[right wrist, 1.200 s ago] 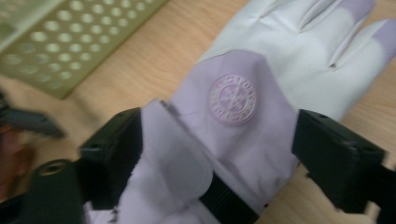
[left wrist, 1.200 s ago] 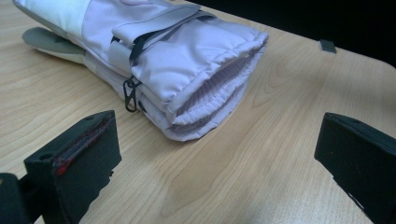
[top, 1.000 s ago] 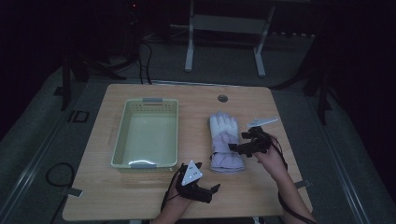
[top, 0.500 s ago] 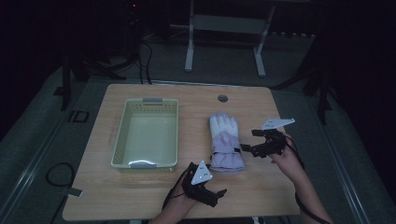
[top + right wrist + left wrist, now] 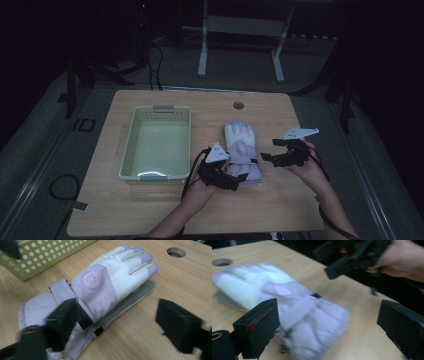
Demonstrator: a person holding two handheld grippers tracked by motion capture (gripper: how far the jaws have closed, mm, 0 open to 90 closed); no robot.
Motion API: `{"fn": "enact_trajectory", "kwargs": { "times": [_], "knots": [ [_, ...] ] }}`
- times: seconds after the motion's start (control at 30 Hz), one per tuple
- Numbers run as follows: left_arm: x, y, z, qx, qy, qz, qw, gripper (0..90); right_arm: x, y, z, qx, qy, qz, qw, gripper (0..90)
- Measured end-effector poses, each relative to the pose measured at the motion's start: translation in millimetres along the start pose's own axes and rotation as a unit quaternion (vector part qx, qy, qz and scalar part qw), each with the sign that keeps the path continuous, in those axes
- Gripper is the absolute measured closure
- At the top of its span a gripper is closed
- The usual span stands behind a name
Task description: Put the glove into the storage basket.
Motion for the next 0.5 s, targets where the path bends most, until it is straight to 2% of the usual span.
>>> {"fn": "enact_trajectory", "kwargs": {
  "times": [0.03,0.07,0.1,0.17,0.27,0.33,0.37,0.4,0.5],
  "knots": [
    [3.5,-4.4,-1.6,-0.003,-0.008,-0.007,0.9999,4.4,0.2,1.1,-1.1,-0.002,0.000,0.001,1.0000,23.3],
    [7.7,-12.1,-3.4,-0.006,-0.018,-0.028,0.9994,4.0,0.7,2.3,-2.6,-0.003,0.003,0.003,1.0000,25.6],
    [10.6,-16.0,-5.7,-0.009,-0.019,-0.029,0.9994,4.1,1.3,3.5,-3.8,-0.001,0.003,-0.001,1.0000,29.9],
    [15.8,-25.0,-8.3,-0.012,-0.031,-0.050,0.9982,4.1,2.6,7.4,-6.8,0.001,0.009,0.005,0.9999,32.6],
    [22.9,-37.1,-14.9,-0.001,-0.037,-0.091,0.9952,6.0,5.8,12.9,-10.0,0.005,0.012,0.013,0.9998,40.8],
    [25.3,-39.1,-16.2,0.001,-0.040,-0.096,0.9945,6.1,6.9,13.4,-10.5,0.004,0.012,0.012,0.9999,40.9],
    [32.1,-42.2,-16.8,-0.006,-0.052,-0.091,0.9945,6.1,8.2,14.3,-11.1,0.002,0.011,0.014,0.9998,42.0],
    [34.6,-44.7,-16.4,-0.006,-0.058,-0.097,0.9936,8.0,11.5,15.5,-11.3,0.001,0.005,0.013,0.9999,45.9],
    [40.2,-52.0,-12.0,-0.011,-0.075,-0.114,0.9905,12.7,16.6,15.0,-12.2,0.000,0.004,0.011,0.9999,45.9]
  ]
}}
Point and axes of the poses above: each handheld gripper's, and its own axes: x roughly forward along the jaws, z roughly out of its underside, y roughly to its right, the point moved 9 cm from there along x, roughly forward along the jaws, and after that the axes turned 1 degree about z, right-handed, at the moved point
